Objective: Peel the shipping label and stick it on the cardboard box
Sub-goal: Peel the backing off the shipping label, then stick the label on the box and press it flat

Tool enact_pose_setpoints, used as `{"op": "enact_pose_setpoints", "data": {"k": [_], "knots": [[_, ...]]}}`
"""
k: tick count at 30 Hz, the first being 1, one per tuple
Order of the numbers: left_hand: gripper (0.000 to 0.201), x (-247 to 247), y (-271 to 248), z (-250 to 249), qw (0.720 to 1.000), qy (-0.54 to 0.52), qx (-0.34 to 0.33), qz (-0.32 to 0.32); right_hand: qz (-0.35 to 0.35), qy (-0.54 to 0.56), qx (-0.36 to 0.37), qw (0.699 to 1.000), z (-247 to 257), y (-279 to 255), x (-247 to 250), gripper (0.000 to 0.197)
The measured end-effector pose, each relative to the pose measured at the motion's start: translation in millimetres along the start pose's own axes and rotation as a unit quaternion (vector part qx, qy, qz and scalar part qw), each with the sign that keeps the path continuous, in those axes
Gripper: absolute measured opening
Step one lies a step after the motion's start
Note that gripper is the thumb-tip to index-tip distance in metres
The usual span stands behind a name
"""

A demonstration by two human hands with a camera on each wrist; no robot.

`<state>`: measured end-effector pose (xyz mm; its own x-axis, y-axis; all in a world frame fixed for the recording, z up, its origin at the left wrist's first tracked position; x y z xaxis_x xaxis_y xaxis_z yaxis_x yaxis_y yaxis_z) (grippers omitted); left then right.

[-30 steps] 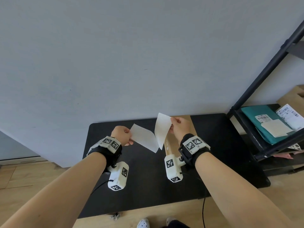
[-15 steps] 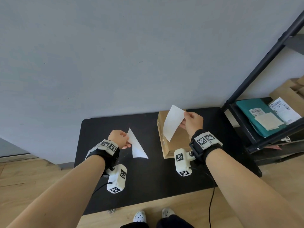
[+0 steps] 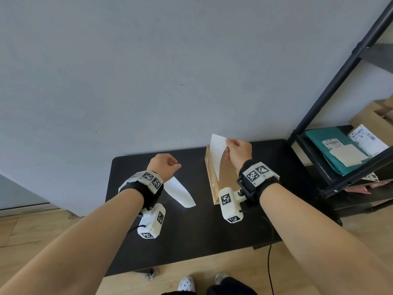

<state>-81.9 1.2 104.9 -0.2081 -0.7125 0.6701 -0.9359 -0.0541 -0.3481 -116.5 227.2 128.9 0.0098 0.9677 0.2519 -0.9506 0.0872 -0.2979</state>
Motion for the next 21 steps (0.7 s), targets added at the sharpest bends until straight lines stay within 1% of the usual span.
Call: {"op": "enact_pose_setpoints", "data": {"k": [3, 5, 7, 9, 11, 13, 18, 21], "knots": [[0.033, 7.4, -8.2, -34.6, 0.998, -0.005, -0.055, -0.014, 0.010, -0.016, 0.010, 1.000, 12.9, -4.0, -9.4, 0.032], [0.042, 7.1, -13.0, -53.0, 0.997, 0.013, -0.078, 0.002, 0.018, 0.003, 0.016, 1.000, 26.2, -11.2, -14.5, 0.033], [0.048, 4.9, -16.6, -65.6, 0.994, 0.043, -0.098, 0.013, 0.031, 0.007, 0.023, 0.999, 34.2, -14.1, -18.4, 0.027], [0.050, 6.2, -19.4, -71.5, 0.992, 0.067, -0.107, -0.005, 0.034, 0.011, 0.041, 0.999, 42.6, -18.1, -20.7, 0.022], [0.050, 9.8, -21.5, -73.8, 0.989, 0.085, -0.113, -0.037, 0.032, 0.025, 0.053, 0.998, 47.8, -19.0, -23.1, 0.022], [0.046, 13.1, -22.4, -75.1, 0.987, 0.093, -0.119, -0.060, 0.035, 0.041, 0.056, 0.997, 51.0, -19.4, -26.0, 0.020], [0.022, 19.9, -20.9, -79.3, 0.983, 0.079, -0.136, -0.098, 0.035, 0.059, 0.061, 0.996, 55.6, -22.0, -28.4, 0.017], [0.017, 22.7, -21.2, -82.7, 0.979, 0.074, -0.141, -0.124, 0.041, 0.063, 0.067, 0.995, 57.6, -23.3, -26.5, 0.018]]}}
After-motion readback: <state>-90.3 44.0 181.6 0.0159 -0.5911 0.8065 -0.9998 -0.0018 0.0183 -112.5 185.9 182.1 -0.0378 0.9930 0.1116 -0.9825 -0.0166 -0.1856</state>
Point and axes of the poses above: each hand's wrist, its own y-axis towards the middle knuckle, its own x-axis out of the back of the hand, z = x × y, the point moved 4 cm from there along y, towards the middle knuckle, and after that the axes turned 10 degrees about z, right-handed, at the moved point
